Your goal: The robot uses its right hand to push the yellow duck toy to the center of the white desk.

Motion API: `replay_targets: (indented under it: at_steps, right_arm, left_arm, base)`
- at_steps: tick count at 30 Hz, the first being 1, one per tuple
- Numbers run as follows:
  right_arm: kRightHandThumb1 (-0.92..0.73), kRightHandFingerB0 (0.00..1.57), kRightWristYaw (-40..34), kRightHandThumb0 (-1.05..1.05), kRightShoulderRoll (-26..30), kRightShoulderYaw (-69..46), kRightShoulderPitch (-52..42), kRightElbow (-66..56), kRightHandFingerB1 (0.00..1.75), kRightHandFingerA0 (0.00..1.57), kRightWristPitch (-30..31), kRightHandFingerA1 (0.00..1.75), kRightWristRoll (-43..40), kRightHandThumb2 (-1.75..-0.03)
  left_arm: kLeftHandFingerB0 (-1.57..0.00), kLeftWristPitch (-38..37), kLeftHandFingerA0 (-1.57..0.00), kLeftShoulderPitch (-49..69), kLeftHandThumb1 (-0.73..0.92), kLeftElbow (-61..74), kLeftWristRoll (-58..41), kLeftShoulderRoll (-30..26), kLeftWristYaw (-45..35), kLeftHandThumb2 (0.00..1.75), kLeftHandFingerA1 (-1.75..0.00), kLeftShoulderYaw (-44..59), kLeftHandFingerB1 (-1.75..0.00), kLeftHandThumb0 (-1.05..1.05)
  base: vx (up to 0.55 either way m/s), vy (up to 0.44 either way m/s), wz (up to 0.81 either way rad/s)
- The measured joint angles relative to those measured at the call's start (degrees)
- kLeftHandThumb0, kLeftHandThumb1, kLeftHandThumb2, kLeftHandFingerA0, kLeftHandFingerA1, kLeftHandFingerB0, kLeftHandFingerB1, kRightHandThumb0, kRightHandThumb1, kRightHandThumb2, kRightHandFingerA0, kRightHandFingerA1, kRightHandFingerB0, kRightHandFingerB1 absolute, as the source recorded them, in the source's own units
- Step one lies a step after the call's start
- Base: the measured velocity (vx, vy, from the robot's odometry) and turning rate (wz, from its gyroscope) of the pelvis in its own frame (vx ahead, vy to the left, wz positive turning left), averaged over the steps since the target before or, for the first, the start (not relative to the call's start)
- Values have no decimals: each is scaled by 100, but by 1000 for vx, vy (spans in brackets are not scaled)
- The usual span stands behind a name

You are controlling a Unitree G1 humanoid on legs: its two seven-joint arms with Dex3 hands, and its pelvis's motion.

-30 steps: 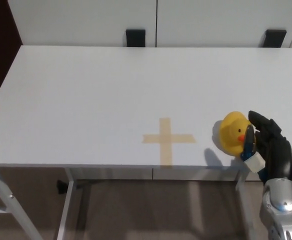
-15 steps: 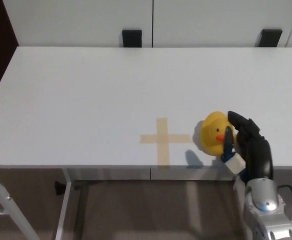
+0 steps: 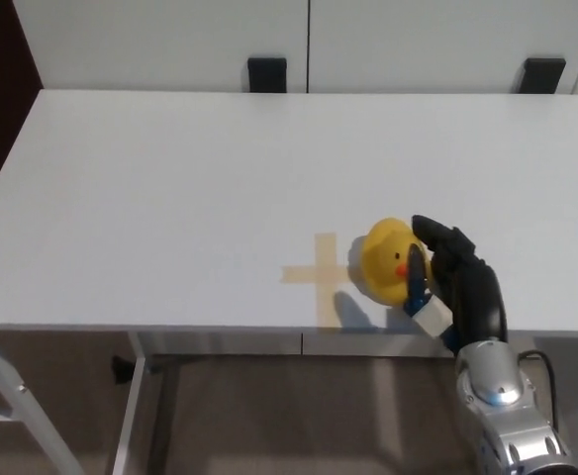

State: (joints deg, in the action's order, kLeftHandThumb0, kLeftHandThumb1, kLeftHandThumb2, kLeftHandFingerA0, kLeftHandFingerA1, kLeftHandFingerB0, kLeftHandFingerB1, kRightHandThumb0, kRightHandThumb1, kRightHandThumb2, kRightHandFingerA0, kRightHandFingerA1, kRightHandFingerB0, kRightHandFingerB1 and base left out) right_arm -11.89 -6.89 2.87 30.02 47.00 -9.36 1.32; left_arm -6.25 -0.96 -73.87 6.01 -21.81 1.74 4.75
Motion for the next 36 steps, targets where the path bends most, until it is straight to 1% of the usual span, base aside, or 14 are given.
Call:
replay_targets:
  at_steps: [11,12,14,16,17,19,20,29,30,31,33,34,35,36]
  right_arm:
    - [-92,23,243,-94,-95,319,56,-10,45,8,111,54,92,-82]
    - [-92,21,243,-94,-95,319,56,-10,47,8,111,57,92,-81]
    - [-92,21,298,-94,-211,443,56,-20,47,8,113,57,127,-81]
    - [-92,25,309,-93,-238,480,57,-25,50,8,115,58,140,-82]
    - [-80,22,327,-90,-283,541,57,-31,55,5,118,54,159,-121]
    - [-80,22,350,-90,-369,607,57,-39,55,5,125,54,188,-121]
    - [-92,23,360,-95,-402,627,56,-42,45,6,128,52,197,-81]
    - [-91,20,457,-94,-494,676,56,-61,44,6,161,51,232,-81]
    - [-92,23,479,-98,-502,676,56,-65,45,6,169,52,238,-75]
    - [-84,9,479,-96,-502,676,56,-65,22,0,169,17,238,-126]
    - [-84,9,493,-96,-509,673,56,-68,22,0,175,17,243,-126]
    - [-86,0,506,-96,-516,677,56,-88,9,0,201,27,261,-128]
    - [-86,0,507,-96,-519,683,56,-94,9,0,211,27,267,-128]
    - [-92,0,506,-95,-523,700,55,-118,0,0,248,0,289,-100]
  left_arm:
    - [-88,0,-91,-11,68,-11,32,-1,1,60,-67,-93,-63,-17]
    - [-84,0,-86,-11,68,-11,32,-1,1,69,-64,-93,-64,-11]
    - [-84,0,-86,-9,68,-13,28,-1,1,69,-64,-84,-64,-11]
    - [-84,0,-88,-10,69,-13,28,-1,0,63,-64,-84,-61,-17]
    - [-84,0,-87,-10,66,-13,28,-1,0,66,-67,-85,-65,-14]
    - [-84,0,-87,-10,66,-13,28,-1,0,66,-67,-87,-65,-14]
    - [-87,0,-87,-9,63,-14,30,-1,0,71,-66,-91,-67,-10]
    - [-86,0,-87,-4,63,-13,29,-1,-1,72,-65,-95,-64,-9]
    - [-86,0,-88,-3,65,-14,29,-1,0,70,-66,-95,-65,-11]
    - [-88,0,-90,-3,64,-14,29,-1,0,76,-67,-95,-65,-10]
    - [-88,0,-90,-3,64,-15,29,-1,-1,76,-67,-95,-65,-10]
    - [-86,0,-88,0,67,-16,27,-1,0,71,-65,-91,-64,-11]
    - [-86,0,-88,1,67,-16,27,-1,0,71,-65,-89,-64,-11]
    - [-85,0,-86,9,66,-15,24,-1,0,74,-65,-84,-64,-9]
  base:
    - [0,0,0]
    - [0,0,0]
    - [0,0,0]
    - [0,0,0]
    - [0,0,0]
    - [0,0,0]
    - [0,0,0]
    - [0,0,0]
    - [0,0,0]
    - [0,0,0]
    - [0,0,0]
    - [0,0,0]
    - [0,0,0]
    - [0,0,0]
